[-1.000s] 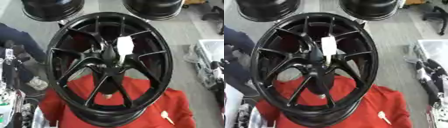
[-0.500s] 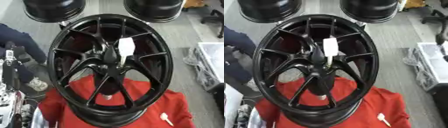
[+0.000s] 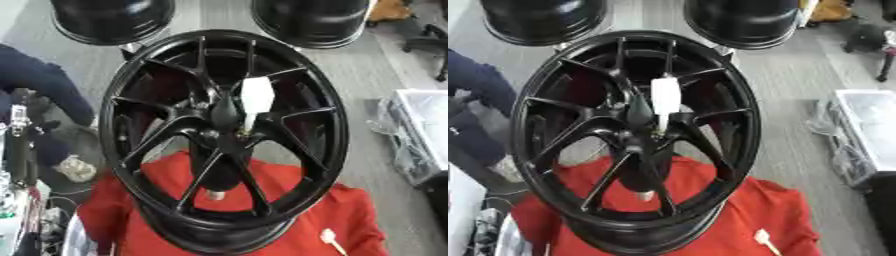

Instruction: Pull the pin out of the wheel hub.

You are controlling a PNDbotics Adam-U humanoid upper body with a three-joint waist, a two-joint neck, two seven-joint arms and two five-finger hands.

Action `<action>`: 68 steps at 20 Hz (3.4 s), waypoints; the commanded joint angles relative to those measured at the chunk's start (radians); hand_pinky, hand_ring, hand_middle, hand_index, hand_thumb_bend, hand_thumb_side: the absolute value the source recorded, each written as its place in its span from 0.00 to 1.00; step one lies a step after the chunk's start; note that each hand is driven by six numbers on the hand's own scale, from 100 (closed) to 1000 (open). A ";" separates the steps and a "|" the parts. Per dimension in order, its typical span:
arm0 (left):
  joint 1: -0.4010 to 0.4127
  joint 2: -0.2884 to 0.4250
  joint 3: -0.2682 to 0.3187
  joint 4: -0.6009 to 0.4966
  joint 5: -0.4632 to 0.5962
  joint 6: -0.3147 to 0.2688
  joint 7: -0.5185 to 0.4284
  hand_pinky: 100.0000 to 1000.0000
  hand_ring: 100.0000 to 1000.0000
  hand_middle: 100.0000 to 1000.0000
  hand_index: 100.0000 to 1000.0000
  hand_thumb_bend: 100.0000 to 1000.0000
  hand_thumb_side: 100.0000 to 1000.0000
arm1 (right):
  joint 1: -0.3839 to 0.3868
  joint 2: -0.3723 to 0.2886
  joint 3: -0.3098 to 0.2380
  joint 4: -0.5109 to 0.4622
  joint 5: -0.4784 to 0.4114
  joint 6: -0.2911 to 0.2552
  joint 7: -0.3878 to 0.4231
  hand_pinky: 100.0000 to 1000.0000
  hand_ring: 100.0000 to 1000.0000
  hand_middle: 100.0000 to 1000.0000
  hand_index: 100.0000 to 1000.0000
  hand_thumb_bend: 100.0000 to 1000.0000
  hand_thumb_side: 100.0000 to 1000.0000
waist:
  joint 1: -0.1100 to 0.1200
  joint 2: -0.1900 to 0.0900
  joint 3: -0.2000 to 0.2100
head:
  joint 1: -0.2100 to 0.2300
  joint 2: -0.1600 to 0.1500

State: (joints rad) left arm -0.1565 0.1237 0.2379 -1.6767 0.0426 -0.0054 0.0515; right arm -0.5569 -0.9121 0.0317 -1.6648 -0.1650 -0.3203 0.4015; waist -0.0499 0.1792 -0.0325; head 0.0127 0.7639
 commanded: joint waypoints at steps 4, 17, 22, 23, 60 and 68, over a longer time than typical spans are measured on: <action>-0.003 0.025 -0.006 -0.015 -0.006 -0.001 -0.008 0.65 0.81 0.68 0.64 0.25 0.76 | -0.129 -0.042 0.084 0.075 -0.087 0.002 0.207 0.85 0.90 0.90 0.95 0.60 0.29 | -0.001 -0.022 0.009 | -0.010 0.006; 0.000 0.024 -0.012 -0.013 -0.007 0.000 -0.016 0.65 0.81 0.68 0.64 0.24 0.76 | -0.322 0.126 0.195 0.221 0.009 -0.005 0.366 0.84 0.90 0.89 0.95 0.58 0.23 | 0.004 -0.023 0.020 | -0.016 0.006; 0.000 0.021 -0.014 -0.011 -0.007 0.000 -0.019 0.65 0.81 0.68 0.64 0.24 0.76 | -0.358 0.195 0.219 0.257 0.046 -0.018 0.394 0.84 0.89 0.88 0.95 0.58 0.23 | 0.008 -0.021 0.026 | -0.020 0.006; 0.000 0.020 -0.014 -0.010 -0.007 -0.001 -0.019 0.65 0.81 0.68 0.64 0.24 0.76 | -0.362 0.205 0.222 0.262 0.050 -0.019 0.397 0.84 0.89 0.88 0.95 0.58 0.23 | 0.009 -0.020 0.027 | -0.019 0.006; -0.005 0.006 -0.019 -0.009 -0.009 0.002 -0.030 0.65 0.81 0.68 0.64 0.24 0.77 | -0.383 0.455 0.271 0.445 0.157 -0.029 0.474 0.84 0.88 0.85 0.95 0.59 0.25 | 0.020 -0.006 0.037 | -0.042 0.006; -0.006 0.004 -0.020 -0.009 -0.009 0.002 -0.031 0.65 0.81 0.68 0.64 0.23 0.77 | -0.373 0.493 0.281 0.479 0.186 -0.041 0.492 0.84 0.88 0.83 0.94 0.59 0.25 | 0.020 -0.005 0.038 | -0.045 0.006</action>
State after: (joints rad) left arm -0.1504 0.1223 0.2189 -1.6706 0.0349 -0.0032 0.0227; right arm -0.9142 -0.4109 0.3159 -1.1826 0.0147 -0.3247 0.8553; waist -0.0330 0.1859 0.0056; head -0.0288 0.7711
